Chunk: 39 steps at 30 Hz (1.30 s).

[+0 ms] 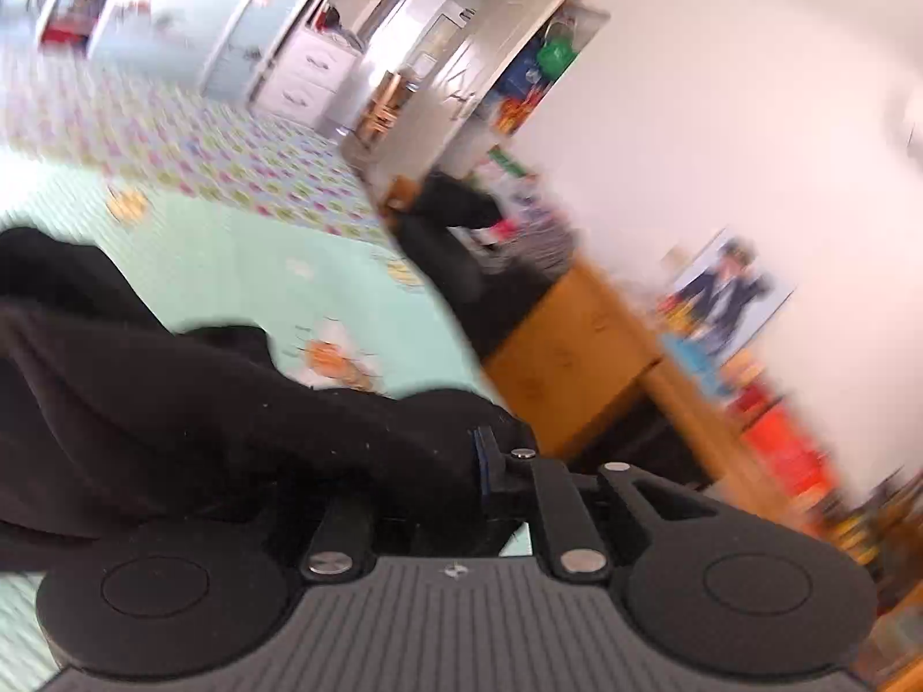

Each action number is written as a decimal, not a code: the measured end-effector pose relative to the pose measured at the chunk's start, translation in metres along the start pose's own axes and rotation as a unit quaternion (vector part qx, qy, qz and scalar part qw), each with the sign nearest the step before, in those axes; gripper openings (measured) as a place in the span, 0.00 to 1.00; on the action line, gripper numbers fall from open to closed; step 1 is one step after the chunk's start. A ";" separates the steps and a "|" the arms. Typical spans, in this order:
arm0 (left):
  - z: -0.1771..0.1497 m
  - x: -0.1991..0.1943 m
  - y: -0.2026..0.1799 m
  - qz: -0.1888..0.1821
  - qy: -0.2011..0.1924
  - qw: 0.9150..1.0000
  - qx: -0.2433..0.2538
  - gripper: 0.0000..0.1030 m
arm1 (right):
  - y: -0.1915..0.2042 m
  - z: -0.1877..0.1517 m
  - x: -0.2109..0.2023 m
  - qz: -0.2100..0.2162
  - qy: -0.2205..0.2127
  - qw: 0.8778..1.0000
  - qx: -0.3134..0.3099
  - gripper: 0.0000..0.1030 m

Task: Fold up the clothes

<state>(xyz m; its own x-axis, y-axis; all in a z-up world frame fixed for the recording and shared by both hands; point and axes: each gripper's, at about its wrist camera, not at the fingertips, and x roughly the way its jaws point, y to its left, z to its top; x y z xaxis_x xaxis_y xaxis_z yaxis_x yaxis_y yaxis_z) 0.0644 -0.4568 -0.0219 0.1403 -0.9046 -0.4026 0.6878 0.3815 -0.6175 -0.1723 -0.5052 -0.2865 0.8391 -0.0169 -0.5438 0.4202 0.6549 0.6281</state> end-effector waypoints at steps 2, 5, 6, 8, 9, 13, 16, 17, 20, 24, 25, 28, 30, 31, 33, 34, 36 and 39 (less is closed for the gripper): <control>-0.018 0.008 0.002 -0.011 0.054 0.998 -0.001 0.18 | -0.008 0.002 -0.003 -0.004 -0.009 1.000 0.016 0.80; -0.063 0.023 0.020 0.033 0.151 0.988 0.021 0.21 | -0.022 0.005 -0.005 0.004 -0.017 0.999 0.045 0.80; -0.078 0.025 0.032 0.046 0.172 0.984 0.011 0.21 | -0.025 0.006 -0.004 0.011 -0.016 0.998 0.053 0.80; -0.107 0.023 0.060 0.063 0.205 0.976 -0.035 0.22 | -0.029 0.007 -0.002 0.020 -0.012 0.998 0.062 0.80; -0.118 0.019 0.073 0.066 0.214 0.973 -0.058 0.22 | -0.027 0.006 0.000 0.017 -0.006 0.999 0.051 0.80; -0.137 -0.013 0.091 0.067 0.194 0.976 -0.066 0.38 | -0.014 0.000 0.005 0.015 0.002 1.000 0.003 0.81; -0.141 -0.046 0.093 0.070 0.177 0.982 -0.020 0.42 | -0.004 -0.002 0.012 0.006 0.006 1.000 -0.018 0.83; -0.139 -0.052 0.091 0.073 0.172 0.982 -0.009 0.42 | -0.001 -0.001 0.015 0.000 0.006 1.000 -0.028 0.84; -0.138 -0.068 0.093 0.097 0.155 0.983 0.005 0.53 | 0.010 -0.003 0.024 -0.012 0.001 0.999 -0.051 0.87; -0.145 -0.082 0.117 0.109 0.149 0.982 -0.030 0.54 | 0.023 -0.006 0.037 -0.037 -0.014 0.994 -0.099 0.87; -0.147 -0.085 0.122 0.114 0.149 0.981 -0.040 0.54 | 0.028 -0.005 0.043 -0.044 -0.016 0.993 -0.111 0.87; -0.155 -0.093 0.131 0.121 0.152 0.979 -0.062 0.54 | 0.042 -0.003 0.061 -0.062 -0.025 0.988 -0.142 0.87; -0.157 -0.093 0.132 0.129 0.153 0.978 -0.063 0.54 | 0.046 0.003 0.071 -0.061 -0.025 0.988 -0.142 0.87; -0.157 -0.093 0.133 0.134 0.154 0.977 -0.063 0.54 | 0.043 0.006 0.074 -0.057 -0.031 0.988 -0.138 0.87; -0.157 -0.092 0.132 0.142 0.155 0.976 -0.058 0.54 | 0.038 0.014 0.079 -0.057 -0.047 0.989 -0.130 0.86; -0.156 -0.091 0.132 0.146 0.156 0.975 -0.056 0.54 | 0.033 0.019 0.079 -0.063 -0.051 0.988 -0.129 0.81; -0.156 -0.089 0.131 0.145 0.155 0.976 -0.045 0.56 | 0.028 0.028 0.074 -0.061 -0.055 0.988 -0.130 0.65; -0.158 -0.087 0.132 0.139 0.152 0.978 -0.029 0.61 | 0.026 0.030 0.059 -0.075 -0.076 0.978 -0.176 0.60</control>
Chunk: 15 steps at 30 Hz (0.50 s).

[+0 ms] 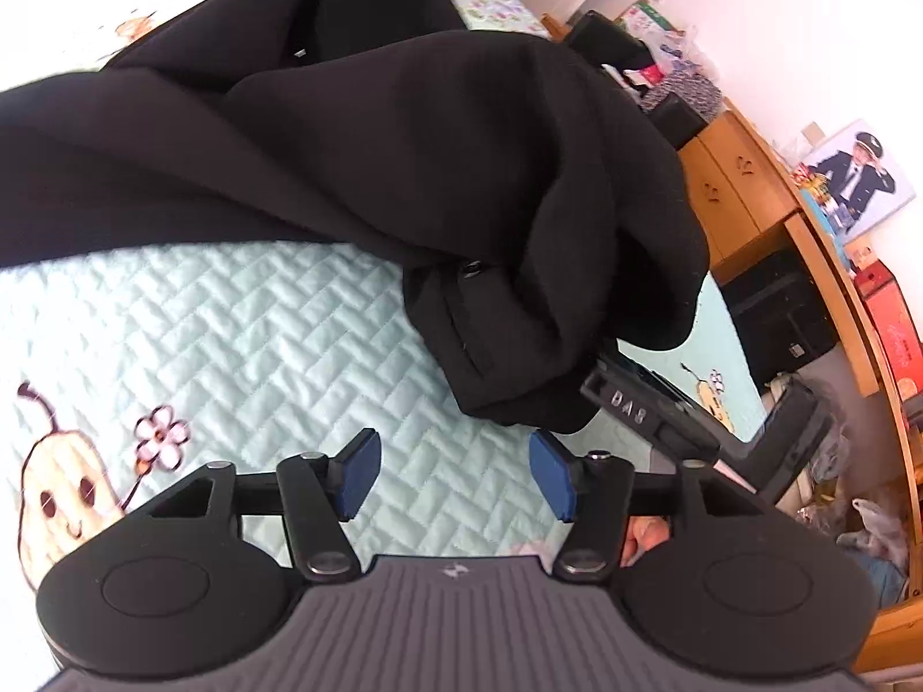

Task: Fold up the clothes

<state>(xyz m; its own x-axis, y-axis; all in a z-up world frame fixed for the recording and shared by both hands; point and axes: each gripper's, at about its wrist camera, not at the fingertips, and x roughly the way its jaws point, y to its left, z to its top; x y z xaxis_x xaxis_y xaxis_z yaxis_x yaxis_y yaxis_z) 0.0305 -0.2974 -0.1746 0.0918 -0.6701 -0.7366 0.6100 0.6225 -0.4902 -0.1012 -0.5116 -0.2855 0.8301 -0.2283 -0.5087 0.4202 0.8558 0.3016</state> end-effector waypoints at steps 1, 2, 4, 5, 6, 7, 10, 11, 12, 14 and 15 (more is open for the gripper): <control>0.000 0.003 -0.002 -0.003 0.001 1.000 0.004 0.65 | -0.002 -0.001 -0.004 -0.007 -0.006 1.000 -0.009 0.59; 0.001 0.006 -0.003 -0.005 0.002 1.000 0.006 0.65 | -0.008 -0.002 -0.008 -0.011 -0.012 1.000 -0.007 0.57; 0.002 0.013 -0.007 -0.003 0.007 1.000 0.009 0.65 | -0.021 -0.003 -0.014 -0.020 -0.026 0.999 0.011 0.53; 0.002 0.015 -0.008 -0.002 0.011 1.000 0.007 0.65 | -0.025 0.002 -0.019 -0.036 -0.041 0.999 0.003 0.52; 0.001 0.015 -0.007 -0.002 0.015 1.000 0.005 0.65 | -0.030 0.008 -0.023 -0.051 -0.055 0.997 -0.004 0.51; 0.001 0.016 -0.006 -0.001 0.018 1.000 0.004 0.65 | -0.033 0.021 -0.027 -0.073 -0.079 0.994 -0.028 0.51; 0.000 0.011 -0.002 0.004 0.019 1.000 -0.006 0.65 | -0.045 0.075 -0.042 -0.136 -0.155 0.975 -0.086 0.51; 0.001 0.009 -0.001 0.005 0.017 1.000 -0.010 0.65 | -0.049 0.098 -0.048 -0.155 -0.182 0.966 -0.103 0.51; 0.001 0.007 0.001 0.005 0.013 1.000 -0.011 0.65 | -0.048 0.116 -0.054 -0.174 -0.207 0.954 -0.131 0.50; 0.001 0.004 0.002 0.009 0.008 1.000 -0.009 0.65 | -0.042 0.144 -0.066 -0.210 -0.252 0.925 -0.188 0.49; 0.000 0.005 0.004 0.009 0.008 1.000 -0.010 0.66 | -0.038 0.154 -0.070 -0.228 -0.272 0.909 -0.217 0.49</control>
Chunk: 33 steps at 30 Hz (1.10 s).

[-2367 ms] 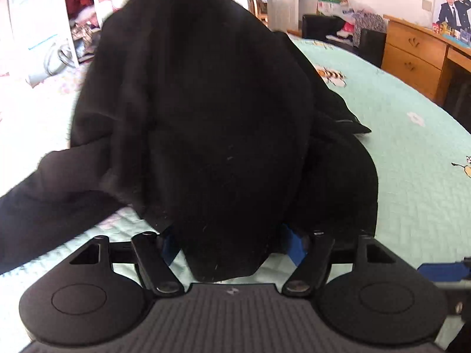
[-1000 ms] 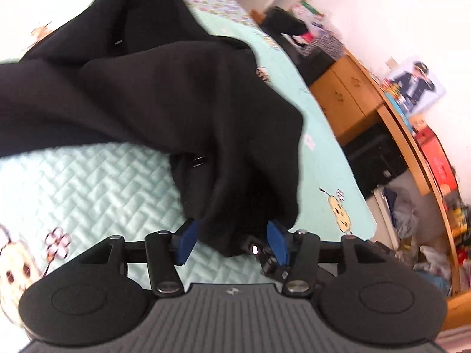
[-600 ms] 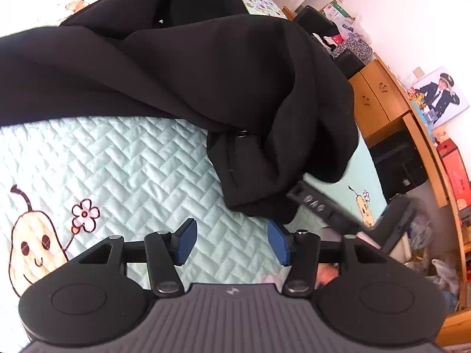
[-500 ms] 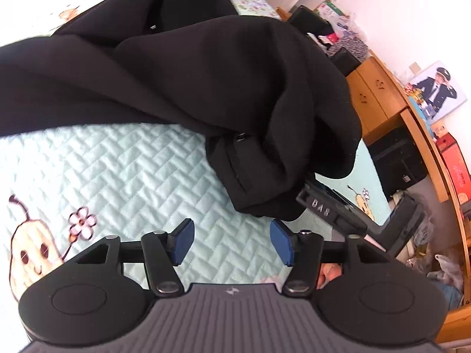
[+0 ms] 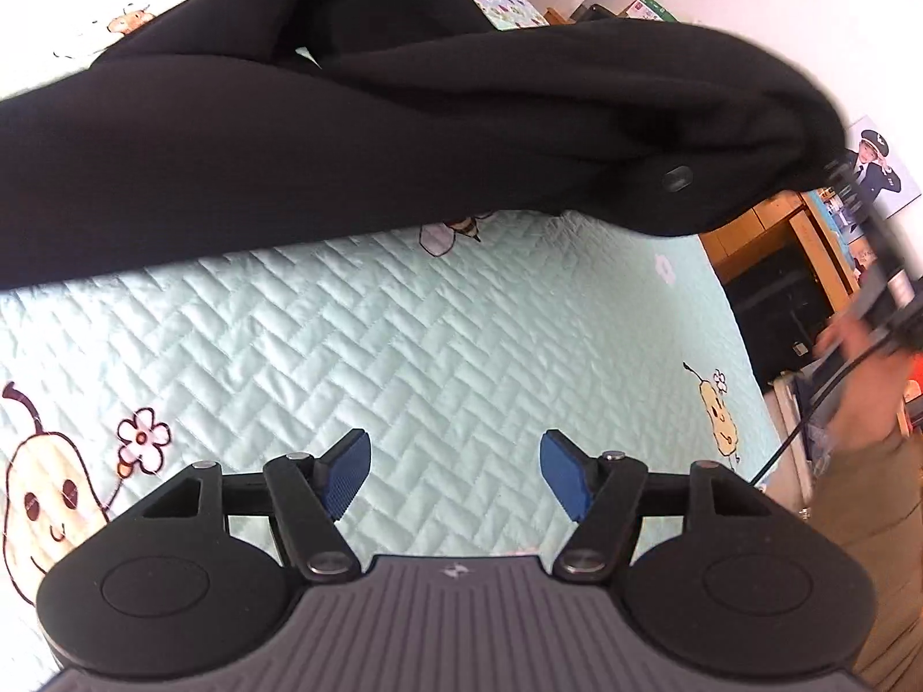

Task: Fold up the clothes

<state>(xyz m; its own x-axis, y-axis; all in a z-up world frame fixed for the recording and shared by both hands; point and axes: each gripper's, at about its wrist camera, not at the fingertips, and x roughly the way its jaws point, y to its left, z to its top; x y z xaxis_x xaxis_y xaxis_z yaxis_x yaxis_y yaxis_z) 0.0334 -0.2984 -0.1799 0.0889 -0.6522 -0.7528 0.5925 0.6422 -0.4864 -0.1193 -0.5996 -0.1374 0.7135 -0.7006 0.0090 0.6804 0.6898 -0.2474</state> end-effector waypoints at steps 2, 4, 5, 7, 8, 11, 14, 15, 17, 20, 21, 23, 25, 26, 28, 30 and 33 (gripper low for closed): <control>-0.001 0.002 0.004 0.000 0.003 1.000 -0.007 0.66 | 0.000 0.006 0.004 -0.025 -0.016 0.998 -0.053 0.49; -0.002 0.006 0.008 -0.003 0.013 1.000 -0.019 0.66 | -0.010 -0.012 0.013 -0.032 0.019 0.997 -0.072 0.51; -0.003 0.008 0.011 -0.005 0.017 1.000 -0.025 0.66 | -0.016 -0.026 0.022 -0.024 0.073 0.995 -0.062 0.51; -0.005 0.009 0.017 -0.005 0.024 0.999 -0.033 0.66 | -0.047 -0.066 0.028 0.001 0.199 0.979 0.040 0.53; -0.006 0.010 0.021 -0.001 0.024 0.999 -0.039 0.66 | -0.062 -0.089 0.027 0.009 0.256 0.961 0.101 0.54; -0.008 0.007 0.042 0.013 0.019 0.997 -0.078 0.66 | -0.092 -0.148 -0.016 -0.009 0.342 0.907 0.245 0.60; -0.009 0.000 0.070 0.015 -0.014 0.990 -0.143 0.66 | -0.089 -0.167 -0.064 -0.008 0.339 0.885 0.318 0.61; -0.011 -0.003 0.083 0.014 -0.034 0.984 -0.175 0.66 | -0.085 -0.165 -0.077 -0.009 0.331 0.885 0.327 0.62; -0.017 -0.011 0.109 0.013 -0.073 0.968 -0.239 0.66 | -0.080 -0.160 -0.098 -0.008 0.314 0.885 0.345 0.66; -0.028 -0.024 0.145 0.012 -0.125 0.936 -0.330 0.66 | -0.068 -0.152 -0.117 0.020 0.290 0.886 0.362 0.67; -0.031 -0.028 0.154 0.017 -0.141 0.927 -0.347 0.66 | -0.067 -0.149 -0.121 0.031 0.283 0.887 0.365 0.67; -0.035 -0.037 0.171 0.037 -0.180 0.911 -0.368 0.66 | -0.055 -0.143 -0.114 0.055 0.271 0.887 0.369 0.70; -0.034 -0.039 0.185 0.058 -0.204 0.899 -0.383 0.66 | -0.038 -0.126 -0.105 0.077 0.272 0.888 0.363 0.71; -0.033 -0.039 0.191 0.062 -0.210 0.895 -0.389 0.66 | -0.032 -0.122 -0.103 0.085 0.270 0.889 0.359 0.71; -0.027 -0.036 0.197 0.063 -0.224 0.888 -0.396 0.66 | -0.019 -0.109 -0.102 0.105 0.270 0.893 0.345 0.71; -0.015 -0.033 0.201 0.072 -0.230 0.887 -0.392 0.66 | -0.004 -0.100 -0.104 0.119 0.275 0.896 0.329 0.71; 0.009 -0.029 0.203 0.099 -0.222 0.893 -0.378 0.66 | 0.012 -0.092 -0.112 0.137 0.291 0.891 0.319 0.72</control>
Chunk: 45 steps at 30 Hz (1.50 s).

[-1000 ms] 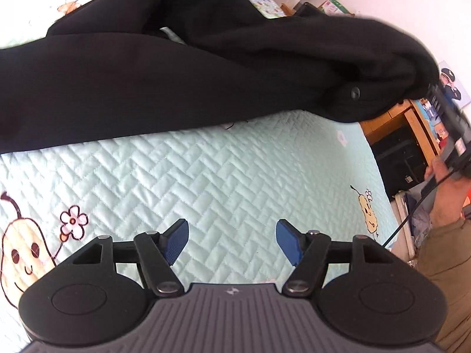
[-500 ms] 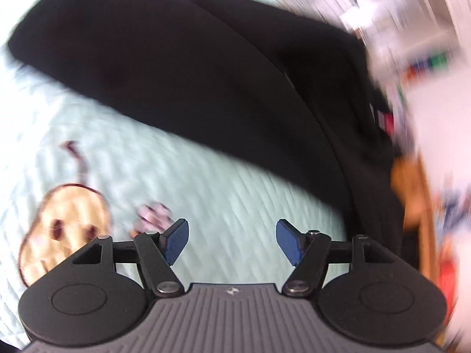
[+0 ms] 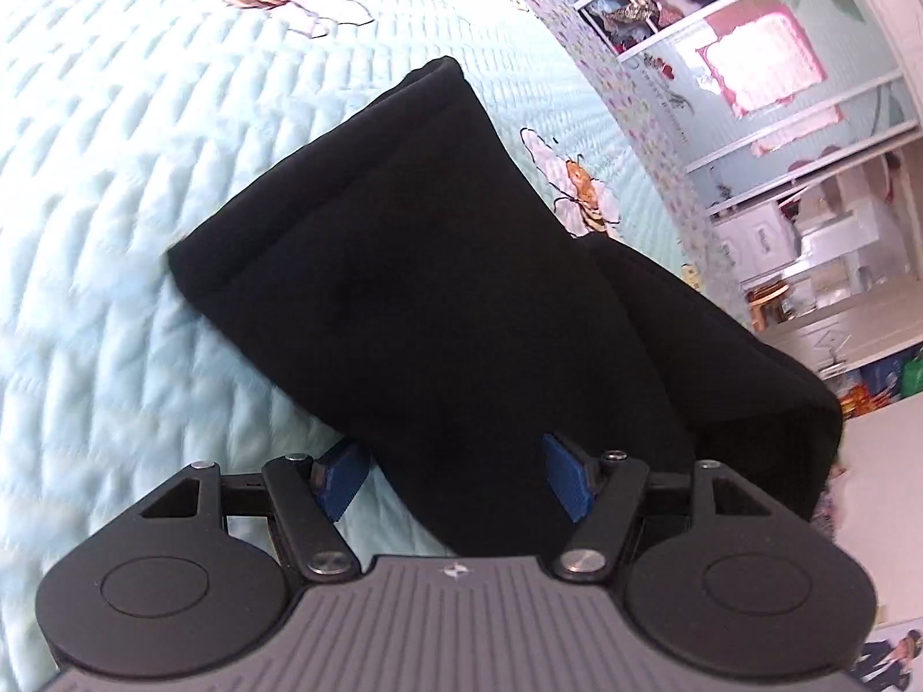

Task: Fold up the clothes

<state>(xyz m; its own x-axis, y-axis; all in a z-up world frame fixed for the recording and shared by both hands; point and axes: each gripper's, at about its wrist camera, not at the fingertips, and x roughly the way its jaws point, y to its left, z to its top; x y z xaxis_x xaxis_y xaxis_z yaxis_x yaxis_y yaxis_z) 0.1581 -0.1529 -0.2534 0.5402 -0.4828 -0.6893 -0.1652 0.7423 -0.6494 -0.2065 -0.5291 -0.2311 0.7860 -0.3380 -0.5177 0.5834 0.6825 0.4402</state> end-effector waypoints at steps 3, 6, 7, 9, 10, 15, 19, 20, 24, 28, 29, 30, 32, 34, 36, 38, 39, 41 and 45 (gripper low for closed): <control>0.006 0.004 -0.033 0.049 0.007 0.995 0.081 0.55 | 0.008 -0.012 0.000 -0.007 0.028 1.000 0.000 0.72; -0.009 0.001 -0.070 0.100 -0.003 0.965 0.243 0.18 | 0.018 -0.020 -0.001 -0.009 0.047 0.999 -0.019 0.72; -0.014 -0.002 -0.076 0.104 -0.006 0.956 0.274 0.16 | 0.023 -0.023 0.000 -0.011 0.053 0.998 -0.034 0.72; -0.024 -0.008 -0.082 0.118 -0.007 0.941 0.316 0.15 | 0.033 -0.028 0.004 -0.004 0.070 0.995 -0.067 0.73; -0.028 -0.011 -0.084 0.125 -0.008 0.934 0.334 0.14 | 0.037 -0.030 0.005 0.000 0.075 0.994 -0.074 0.73; -0.042 -0.030 -0.087 0.158 -0.011 0.915 0.371 0.13 | 0.054 -0.035 0.011 0.014 0.092 0.991 -0.093 0.73; -0.047 -0.056 -0.091 0.180 -0.053 0.898 0.399 0.13 | 0.066 -0.040 0.011 0.024 0.099 0.989 -0.108 0.73; -0.047 -0.062 -0.093 0.184 -0.064 0.893 0.405 0.13 | 0.067 -0.041 0.010 0.026 0.100 0.989 -0.109 0.73; -0.042 -0.079 -0.097 0.182 -0.080 0.886 0.418 0.13 | 0.073 -0.044 0.010 0.024 0.107 0.988 -0.107 0.73; -0.046 -0.092 -0.093 0.183 -0.081 0.884 0.423 0.13 | 0.079 -0.049 0.011 0.028 0.112 0.988 -0.107 0.73; -0.048 -0.096 -0.088 0.183 -0.079 0.885 0.422 0.13 | 0.081 -0.050 0.012 0.031 0.113 0.987 -0.109 0.73; -0.049 -0.098 -0.086 0.186 -0.075 0.885 0.420 0.13 | 0.083 -0.051 0.011 0.033 0.114 0.987 -0.111 0.73; -0.046 -0.096 -0.072 0.193 -0.059 0.885 0.421 0.13 | 0.088 -0.053 0.009 0.038 0.115 0.986 -0.117 0.73; -0.054 -0.094 -0.050 0.195 -0.030 0.887 0.418 0.14 | 0.089 -0.055 0.010 0.042 0.119 0.985 -0.120 0.73; -0.057 -0.092 -0.032 0.190 0.004 0.895 0.404 0.17 | 0.090 -0.058 0.011 0.044 0.124 0.984 -0.119 0.75; -0.059 -0.090 -0.018 0.183 0.029 0.901 0.393 0.17 | 0.088 -0.060 0.015 0.045 0.136 0.983 -0.114 0.76; -0.062 -0.090 -0.012 0.179 0.036 0.903 0.388 0.18 | 0.087 -0.061 0.017 0.045 0.143 0.983 -0.110 0.76; -0.066 -0.091 -0.010 0.176 0.041 0.905 0.385 0.18 | 0.086 -0.063 0.019 0.048 0.153 0.982 -0.104 0.76; -0.065 -0.099 -0.013 0.167 0.044 0.918 0.357 0.19 | 0.092 -0.065 0.024 0.051 0.163 0.978 -0.115 0.78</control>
<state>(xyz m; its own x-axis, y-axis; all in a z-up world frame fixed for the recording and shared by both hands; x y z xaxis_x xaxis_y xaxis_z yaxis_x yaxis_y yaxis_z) 0.0538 -0.1451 -0.1975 0.4839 -0.1845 -0.8555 0.2894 0.9563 -0.0425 -0.1473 -0.4324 -0.2505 0.7087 -0.0606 -0.7029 0.4137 0.8428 0.3444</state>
